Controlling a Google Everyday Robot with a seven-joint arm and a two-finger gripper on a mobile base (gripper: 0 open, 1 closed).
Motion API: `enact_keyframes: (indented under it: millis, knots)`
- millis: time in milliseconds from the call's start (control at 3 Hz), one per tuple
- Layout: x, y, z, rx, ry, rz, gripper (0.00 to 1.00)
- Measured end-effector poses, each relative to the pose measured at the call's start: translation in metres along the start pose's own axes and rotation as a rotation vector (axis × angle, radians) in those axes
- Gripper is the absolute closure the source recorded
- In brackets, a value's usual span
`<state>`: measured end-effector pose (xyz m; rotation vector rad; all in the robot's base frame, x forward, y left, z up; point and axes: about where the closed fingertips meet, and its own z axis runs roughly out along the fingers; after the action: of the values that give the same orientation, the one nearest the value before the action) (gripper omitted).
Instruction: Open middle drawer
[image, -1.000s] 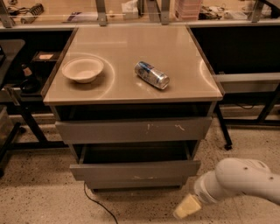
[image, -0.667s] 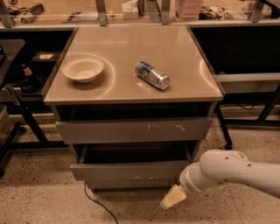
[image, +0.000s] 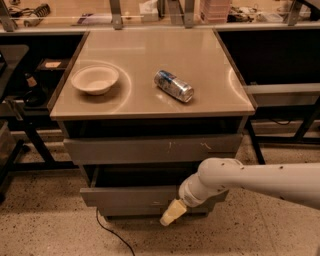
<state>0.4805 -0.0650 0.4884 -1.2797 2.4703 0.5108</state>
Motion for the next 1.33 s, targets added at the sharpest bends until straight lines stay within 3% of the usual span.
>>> enact_keyframes:
  millis: [667, 1000, 1333]
  knots:
    - [-0.043, -0.007, 0.052, -0.060, -0.002, -0.068, 0.00]
    - [-0.043, -0.011, 0.077, -0.074, 0.044, -0.096, 0.00]
    - [-0.018, -0.015, 0.089, -0.089, 0.138, -0.107, 0.00]
